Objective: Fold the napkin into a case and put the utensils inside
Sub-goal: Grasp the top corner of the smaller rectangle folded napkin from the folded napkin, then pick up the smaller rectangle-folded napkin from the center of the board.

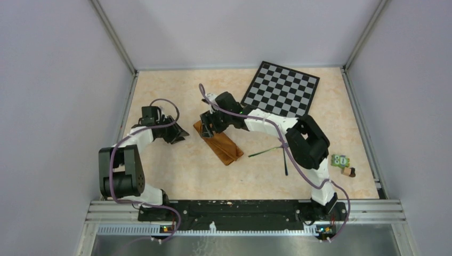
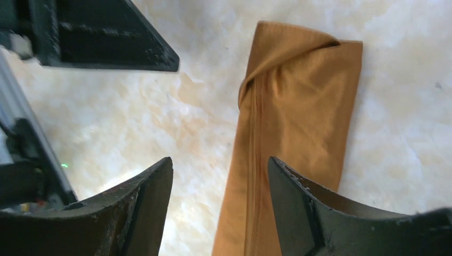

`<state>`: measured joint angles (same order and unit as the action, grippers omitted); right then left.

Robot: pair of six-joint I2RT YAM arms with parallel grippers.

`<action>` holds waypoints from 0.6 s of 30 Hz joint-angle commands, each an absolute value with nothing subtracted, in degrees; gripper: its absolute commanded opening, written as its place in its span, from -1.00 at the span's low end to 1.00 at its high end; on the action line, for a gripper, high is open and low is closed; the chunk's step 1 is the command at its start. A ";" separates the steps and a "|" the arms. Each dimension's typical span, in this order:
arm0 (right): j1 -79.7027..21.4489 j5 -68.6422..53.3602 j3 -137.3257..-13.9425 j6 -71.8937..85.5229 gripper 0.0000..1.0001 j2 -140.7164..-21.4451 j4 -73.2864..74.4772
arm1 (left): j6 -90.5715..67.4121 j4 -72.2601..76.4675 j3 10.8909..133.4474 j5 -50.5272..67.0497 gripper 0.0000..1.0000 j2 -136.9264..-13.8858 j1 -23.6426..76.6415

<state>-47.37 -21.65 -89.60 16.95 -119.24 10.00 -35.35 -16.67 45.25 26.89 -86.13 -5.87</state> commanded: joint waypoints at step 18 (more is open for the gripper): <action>-57.60 4.30 -77.63 -1.43 -0.16 -109.51 15.97 | -51.24 2.96 31.35 41.85 -0.34 -90.02 8.45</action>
<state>-55.92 0.14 -78.22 1.78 -114.17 19.25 -45.08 -5.02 32.53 42.02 -86.83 6.90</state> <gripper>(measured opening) 0.438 0.396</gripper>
